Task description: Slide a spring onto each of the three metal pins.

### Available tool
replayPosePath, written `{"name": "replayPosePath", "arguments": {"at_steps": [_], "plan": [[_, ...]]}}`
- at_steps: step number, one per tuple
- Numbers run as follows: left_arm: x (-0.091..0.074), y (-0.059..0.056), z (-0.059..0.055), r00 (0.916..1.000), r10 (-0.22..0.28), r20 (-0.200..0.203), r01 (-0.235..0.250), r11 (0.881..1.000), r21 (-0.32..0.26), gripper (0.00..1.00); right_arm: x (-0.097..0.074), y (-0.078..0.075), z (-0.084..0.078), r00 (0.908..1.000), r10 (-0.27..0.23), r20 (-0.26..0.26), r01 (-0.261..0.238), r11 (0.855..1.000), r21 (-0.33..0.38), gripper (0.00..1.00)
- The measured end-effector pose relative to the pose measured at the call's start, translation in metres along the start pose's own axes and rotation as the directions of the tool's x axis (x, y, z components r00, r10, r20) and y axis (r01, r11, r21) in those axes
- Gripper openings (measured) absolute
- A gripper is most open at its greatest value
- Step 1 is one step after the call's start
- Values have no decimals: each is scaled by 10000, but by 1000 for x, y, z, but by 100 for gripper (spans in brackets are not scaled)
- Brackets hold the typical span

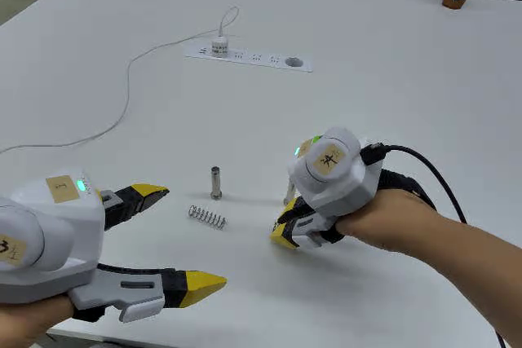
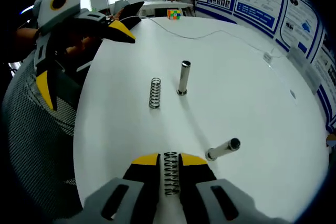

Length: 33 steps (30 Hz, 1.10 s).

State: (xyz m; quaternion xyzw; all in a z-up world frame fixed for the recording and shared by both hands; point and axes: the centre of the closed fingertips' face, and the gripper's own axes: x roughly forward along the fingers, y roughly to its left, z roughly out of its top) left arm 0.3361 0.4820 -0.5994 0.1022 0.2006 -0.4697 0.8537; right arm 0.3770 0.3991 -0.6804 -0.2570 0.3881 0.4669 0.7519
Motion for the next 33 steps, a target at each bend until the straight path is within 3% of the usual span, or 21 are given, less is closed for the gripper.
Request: {"name": "replayPosePath", "arguments": {"at_steps": [13, 33], "plan": [[0, 0, 0, 10000, 13, 2, -13, 10000, -24, 83, 2, -2, -1, 9999, 96, -121, -96, 10000, 3, 12], [2, -4, 2, 10000, -96, 19, 95, 9999, 60, 83, -28, -8, 14, 9948, -485, 891, 447, 9980, 442, 12]]}}
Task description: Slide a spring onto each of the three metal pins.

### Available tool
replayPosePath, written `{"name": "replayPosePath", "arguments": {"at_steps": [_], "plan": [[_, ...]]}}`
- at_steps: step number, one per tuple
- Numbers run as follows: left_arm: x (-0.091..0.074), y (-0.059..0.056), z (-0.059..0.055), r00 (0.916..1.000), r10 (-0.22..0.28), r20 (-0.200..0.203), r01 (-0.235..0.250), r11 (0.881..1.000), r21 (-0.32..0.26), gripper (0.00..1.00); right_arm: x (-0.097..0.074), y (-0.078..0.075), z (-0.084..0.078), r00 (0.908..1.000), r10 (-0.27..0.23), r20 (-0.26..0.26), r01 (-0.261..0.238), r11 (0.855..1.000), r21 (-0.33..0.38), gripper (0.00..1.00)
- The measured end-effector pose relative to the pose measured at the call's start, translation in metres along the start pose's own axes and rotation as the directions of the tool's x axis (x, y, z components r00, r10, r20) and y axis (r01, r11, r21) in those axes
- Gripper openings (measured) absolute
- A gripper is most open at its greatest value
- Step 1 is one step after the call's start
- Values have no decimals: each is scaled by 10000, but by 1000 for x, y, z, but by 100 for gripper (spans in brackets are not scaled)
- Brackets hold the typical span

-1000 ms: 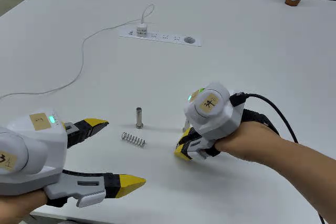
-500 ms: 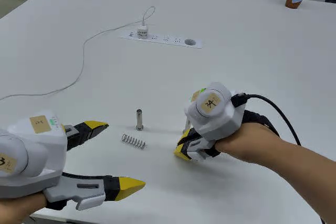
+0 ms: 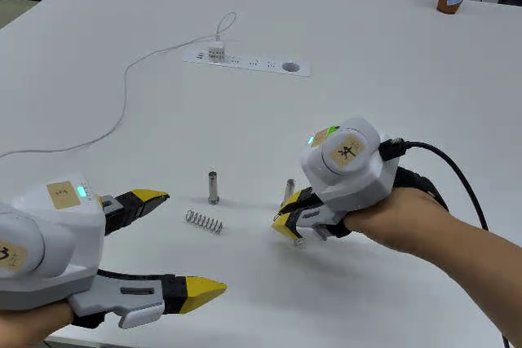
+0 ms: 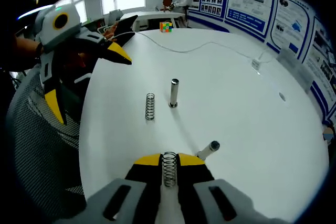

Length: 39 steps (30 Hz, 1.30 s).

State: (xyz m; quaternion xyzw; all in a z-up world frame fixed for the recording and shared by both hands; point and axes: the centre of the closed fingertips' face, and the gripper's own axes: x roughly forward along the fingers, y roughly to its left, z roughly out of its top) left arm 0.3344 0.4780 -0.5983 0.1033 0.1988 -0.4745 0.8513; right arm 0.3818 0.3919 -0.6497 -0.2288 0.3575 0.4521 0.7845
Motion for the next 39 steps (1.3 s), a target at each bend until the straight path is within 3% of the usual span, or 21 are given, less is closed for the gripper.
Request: {"name": "replayPosePath", "arguments": {"at_steps": [20, 27, 31, 39], "plan": [[1, 1, 0, 10000, -16, -15, 16, 10000, 10, 83, -17, -4, 4, 9981, -280, 557, 252, 9985, 491, 12], [0, 2, -1, 10000, -3, -21, 3, 10000, 10, 83, -30, -3, 21, 9942, -291, 1032, 221, 9974, 690, 12], [0, 2, -1, 10000, -13, -10, 13, 10000, 7, 83, -41, -5, 36, 9873, -250, 1572, 98, 9953, 968, 12], [0, 2, 0, 10000, 14, 25, -14, 10000, 14, 83, -54, -15, 52, 9801, -541, 1912, 380, 9955, 867, 12]]}}
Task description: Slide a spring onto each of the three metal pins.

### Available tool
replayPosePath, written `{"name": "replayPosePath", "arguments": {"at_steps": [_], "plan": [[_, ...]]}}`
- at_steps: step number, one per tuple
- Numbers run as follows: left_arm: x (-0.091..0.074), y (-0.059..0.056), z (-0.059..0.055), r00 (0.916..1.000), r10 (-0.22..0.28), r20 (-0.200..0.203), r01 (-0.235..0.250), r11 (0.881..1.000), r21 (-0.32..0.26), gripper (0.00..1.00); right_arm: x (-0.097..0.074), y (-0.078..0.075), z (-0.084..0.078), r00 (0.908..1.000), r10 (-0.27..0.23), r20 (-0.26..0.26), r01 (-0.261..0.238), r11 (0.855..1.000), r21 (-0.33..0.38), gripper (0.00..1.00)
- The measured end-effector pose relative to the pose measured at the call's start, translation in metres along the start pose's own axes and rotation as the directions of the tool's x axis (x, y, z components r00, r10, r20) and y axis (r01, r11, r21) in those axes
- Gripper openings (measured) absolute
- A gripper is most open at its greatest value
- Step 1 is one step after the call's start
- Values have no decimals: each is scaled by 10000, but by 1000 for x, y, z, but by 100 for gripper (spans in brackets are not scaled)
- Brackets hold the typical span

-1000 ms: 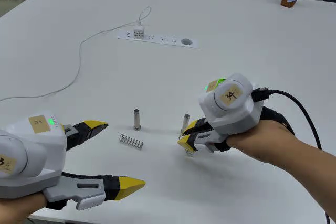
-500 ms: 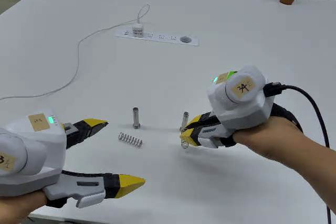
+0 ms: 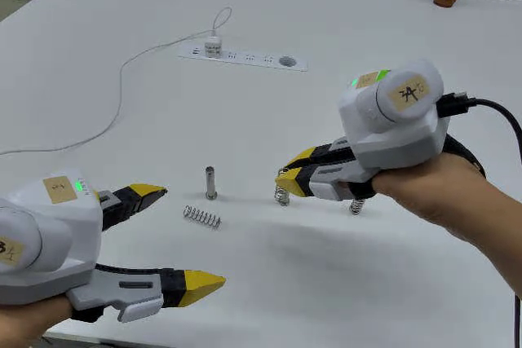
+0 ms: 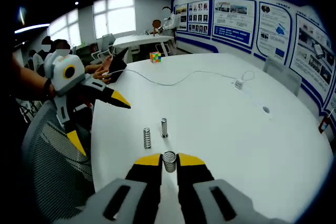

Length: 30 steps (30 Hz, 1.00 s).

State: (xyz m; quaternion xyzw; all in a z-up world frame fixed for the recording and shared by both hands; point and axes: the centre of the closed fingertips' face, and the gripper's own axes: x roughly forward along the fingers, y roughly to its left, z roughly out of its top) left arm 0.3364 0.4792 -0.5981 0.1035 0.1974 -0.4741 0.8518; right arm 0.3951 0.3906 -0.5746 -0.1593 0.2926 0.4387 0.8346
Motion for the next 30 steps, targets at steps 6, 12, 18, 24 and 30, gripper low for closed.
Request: {"name": "replayPosePath", "arguments": {"at_steps": [6, 12, 18, 24, 30], "plan": [[-1, 0, 0, 10000, 20, 1, -20, 10000, 3, 83, -3, -9, 8, 9997, -174, 142, 174, 9998, -38, 12], [-2, 1, 0, 10000, 48, 15, -48, 10000, -13, 83, -7, -21, 14, 9990, -407, 188, 407, 9992, -33, 12], [-2, 1, -1, 10000, 35, -17, -35, 10000, -21, 83, -5, -27, 11, 9985, -534, 83, 533, 9986, 39, 12], [-2, 1, -1, 10000, 48, -30, -48, 10000, -27, 83, -1, -29, 5, 9986, -520, -57, 521, 9985, 183, 12], [-2, 0, -1, 10000, 45, -57, -45, 10000, -27, 83, 3, -30, 2, 9988, -490, -93, 492, 9984, 276, 12]]}}
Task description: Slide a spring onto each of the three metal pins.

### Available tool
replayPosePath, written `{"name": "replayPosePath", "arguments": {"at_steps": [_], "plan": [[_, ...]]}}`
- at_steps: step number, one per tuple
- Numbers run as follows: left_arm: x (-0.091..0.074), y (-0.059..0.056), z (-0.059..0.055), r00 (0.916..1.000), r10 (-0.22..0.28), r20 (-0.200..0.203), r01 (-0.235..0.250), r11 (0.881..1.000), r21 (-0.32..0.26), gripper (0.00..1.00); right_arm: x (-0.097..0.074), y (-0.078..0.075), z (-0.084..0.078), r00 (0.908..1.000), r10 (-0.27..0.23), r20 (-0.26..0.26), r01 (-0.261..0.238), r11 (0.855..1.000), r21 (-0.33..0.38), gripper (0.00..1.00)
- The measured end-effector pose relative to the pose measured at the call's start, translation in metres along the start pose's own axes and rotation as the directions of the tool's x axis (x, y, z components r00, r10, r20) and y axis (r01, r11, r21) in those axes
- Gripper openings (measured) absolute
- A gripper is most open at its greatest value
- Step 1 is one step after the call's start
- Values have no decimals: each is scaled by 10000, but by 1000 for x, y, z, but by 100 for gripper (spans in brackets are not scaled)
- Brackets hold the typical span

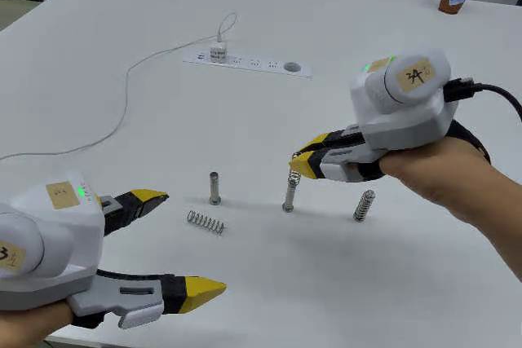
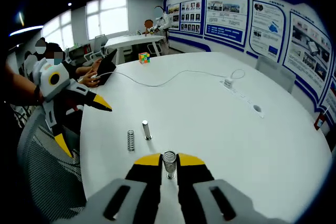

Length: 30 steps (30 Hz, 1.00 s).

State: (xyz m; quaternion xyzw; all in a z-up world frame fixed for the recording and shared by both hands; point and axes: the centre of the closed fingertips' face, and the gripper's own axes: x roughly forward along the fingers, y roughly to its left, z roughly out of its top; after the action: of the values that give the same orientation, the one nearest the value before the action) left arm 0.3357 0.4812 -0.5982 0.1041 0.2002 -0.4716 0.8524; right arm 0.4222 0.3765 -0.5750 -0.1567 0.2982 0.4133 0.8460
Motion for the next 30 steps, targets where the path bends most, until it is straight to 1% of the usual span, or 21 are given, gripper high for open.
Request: {"name": "replayPosePath", "arguments": {"at_steps": [11, 17, 30], "plan": [[0, -1, 0, 10000, 41, -6, -41, 10000, -36, 83, 7, -3, -7, 10000, 38, -91, -36, 9999, 168, 12], [-1, -1, -1, 10000, 46, -19, -46, 10000, -40, 83, 13, -6, -15, 9999, 19, -150, -13, 9994, 356, 12], [-1, 2, -3, 10000, 59, -40, -59, 9999, -89, 83, 29, -5, -32, 9990, 77, -430, -45, 9972, 741, 12]]}}
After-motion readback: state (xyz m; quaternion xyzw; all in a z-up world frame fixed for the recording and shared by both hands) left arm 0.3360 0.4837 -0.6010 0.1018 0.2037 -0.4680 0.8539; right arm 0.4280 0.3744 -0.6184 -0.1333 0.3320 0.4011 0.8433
